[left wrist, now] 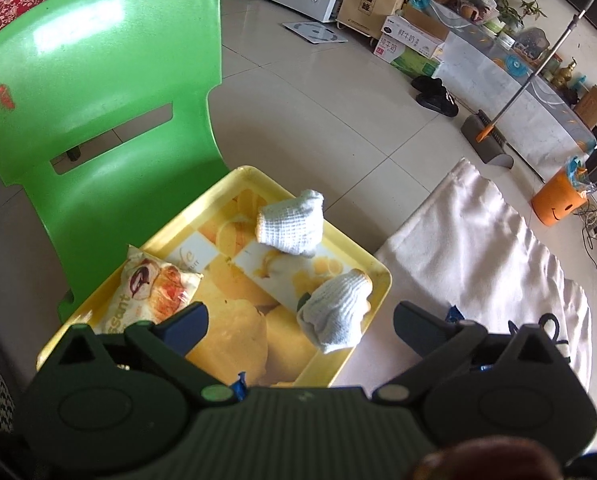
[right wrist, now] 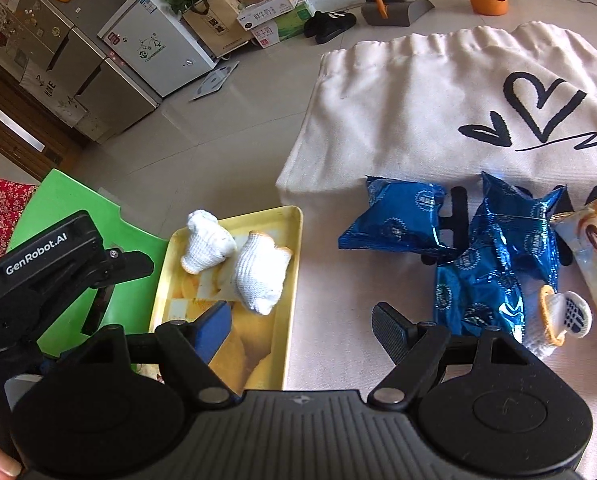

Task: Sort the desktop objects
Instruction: 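Release the croissant packet with the left gripper while the right releases the glove, then move both grippers back over the blue packets and socks on the mat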

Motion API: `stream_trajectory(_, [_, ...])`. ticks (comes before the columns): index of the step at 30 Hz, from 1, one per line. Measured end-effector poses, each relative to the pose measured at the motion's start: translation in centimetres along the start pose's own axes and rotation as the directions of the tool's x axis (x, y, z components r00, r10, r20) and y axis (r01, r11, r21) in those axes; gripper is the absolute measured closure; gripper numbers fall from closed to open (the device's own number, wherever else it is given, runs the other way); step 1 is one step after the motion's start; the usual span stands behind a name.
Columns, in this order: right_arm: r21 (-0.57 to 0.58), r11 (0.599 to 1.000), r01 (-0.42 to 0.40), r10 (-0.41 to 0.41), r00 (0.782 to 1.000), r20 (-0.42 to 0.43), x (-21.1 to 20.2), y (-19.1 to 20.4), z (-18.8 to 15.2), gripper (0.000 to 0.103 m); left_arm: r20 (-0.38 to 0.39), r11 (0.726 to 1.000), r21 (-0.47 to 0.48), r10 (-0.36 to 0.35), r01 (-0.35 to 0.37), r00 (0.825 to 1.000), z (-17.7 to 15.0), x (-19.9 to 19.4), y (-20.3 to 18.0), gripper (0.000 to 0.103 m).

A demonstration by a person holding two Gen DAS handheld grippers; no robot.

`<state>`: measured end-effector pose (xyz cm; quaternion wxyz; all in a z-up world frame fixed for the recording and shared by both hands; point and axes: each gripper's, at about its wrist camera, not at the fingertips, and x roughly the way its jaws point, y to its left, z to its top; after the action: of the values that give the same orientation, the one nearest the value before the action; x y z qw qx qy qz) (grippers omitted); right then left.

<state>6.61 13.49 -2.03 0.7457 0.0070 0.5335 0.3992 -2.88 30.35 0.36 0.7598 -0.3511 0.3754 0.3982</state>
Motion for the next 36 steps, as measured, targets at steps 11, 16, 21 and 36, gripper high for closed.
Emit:
stream_trajectory(11, [0.011, 0.997, 0.077, -0.077, 0.997, -0.012, -2.0, -3.4, 0.5, 0.025, -0.071, 0.993, 0.094, -0.061, 0.068, 0.996, -2.4, 0.9, -2.8, 0.001])
stream_trajectory(16, [0.063, 0.99, 0.127, -0.127, 0.992, 0.0, -3.4, -5.7, 0.9, 0.025, -0.109, 0.983, 0.154, -0.087, 0.103, 0.99, -4.1, 1.4, -4.7, 0.001])
stream_trajectory(21, [0.109, 0.979, 0.175, -0.178, 0.984, 0.012, -5.0, -8.1, 1.3, 0.025, -0.139, 0.968, 0.21, -0.108, 0.136, 0.984, -5.8, 1.9, -6.7, 0.001])
stream_trajectory(36, [0.283, 0.908, 0.308, -0.315, 0.949, -0.022, -8.5, -16.6, 0.2, 0.024, -0.231, 0.936, 0.241, -0.203, 0.258, 0.951, -10.0, 4.1, -12.4, 0.001])
